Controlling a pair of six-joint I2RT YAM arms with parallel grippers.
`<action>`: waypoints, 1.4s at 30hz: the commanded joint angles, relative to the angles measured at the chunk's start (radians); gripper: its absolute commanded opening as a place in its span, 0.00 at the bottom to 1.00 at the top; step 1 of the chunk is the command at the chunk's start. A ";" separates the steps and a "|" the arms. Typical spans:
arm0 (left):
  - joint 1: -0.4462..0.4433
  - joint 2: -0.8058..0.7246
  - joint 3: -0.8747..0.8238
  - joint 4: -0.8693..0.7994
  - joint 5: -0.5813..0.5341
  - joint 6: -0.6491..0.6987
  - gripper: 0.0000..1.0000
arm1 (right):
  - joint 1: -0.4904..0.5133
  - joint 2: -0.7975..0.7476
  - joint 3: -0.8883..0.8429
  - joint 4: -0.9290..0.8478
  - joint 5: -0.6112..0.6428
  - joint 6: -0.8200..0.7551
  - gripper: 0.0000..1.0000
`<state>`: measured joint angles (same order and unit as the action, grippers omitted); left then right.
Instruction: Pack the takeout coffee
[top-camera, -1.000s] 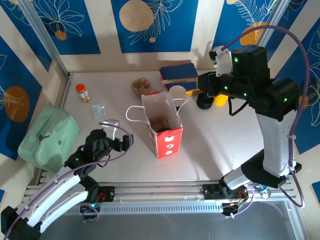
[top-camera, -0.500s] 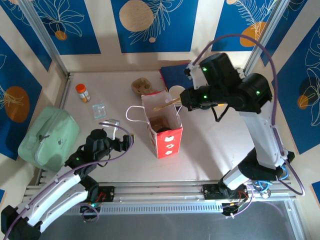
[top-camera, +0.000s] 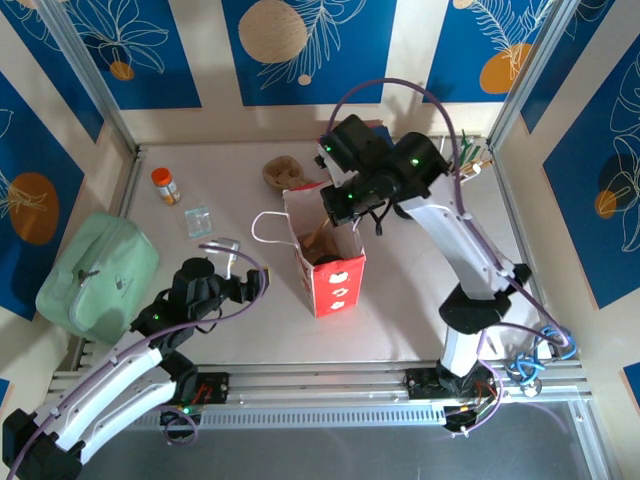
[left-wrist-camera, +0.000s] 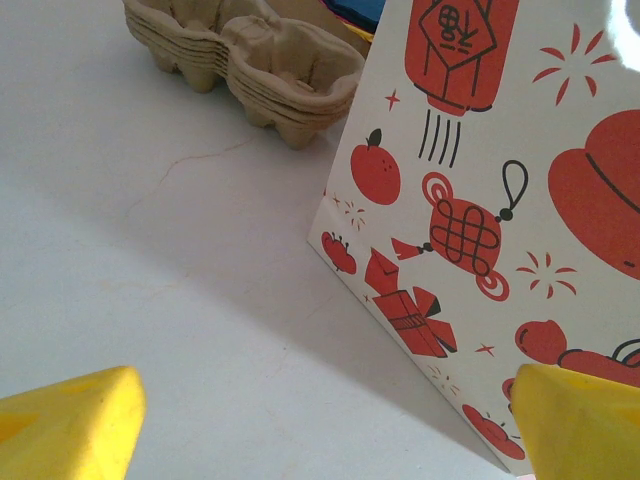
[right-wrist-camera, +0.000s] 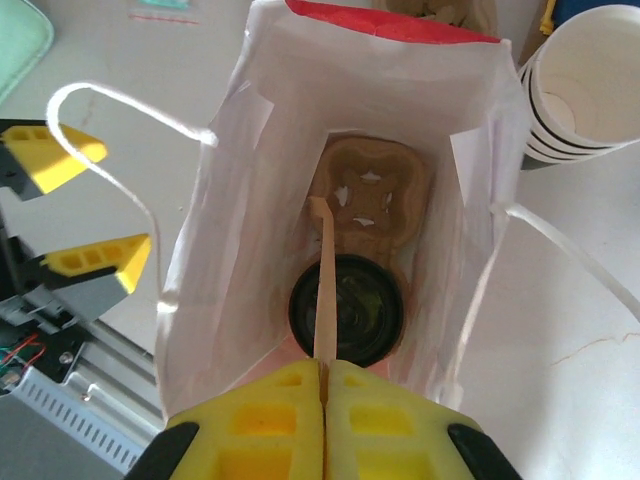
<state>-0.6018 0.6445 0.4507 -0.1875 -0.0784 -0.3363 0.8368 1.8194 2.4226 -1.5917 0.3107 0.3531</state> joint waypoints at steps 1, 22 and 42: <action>0.013 -0.012 -0.001 0.022 0.014 -0.011 0.94 | 0.011 0.040 0.049 -0.029 0.020 0.015 0.07; 0.013 -0.011 -0.015 0.030 0.012 -0.013 0.94 | 0.017 0.173 0.075 0.023 -0.025 0.023 0.24; 0.013 -0.020 -0.009 0.017 0.012 -0.009 0.94 | -0.070 0.055 0.142 0.075 0.096 -0.046 0.49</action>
<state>-0.6010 0.6426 0.4465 -0.1734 -0.0784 -0.3363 0.8135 1.9507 2.5755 -1.5501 0.3588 0.3321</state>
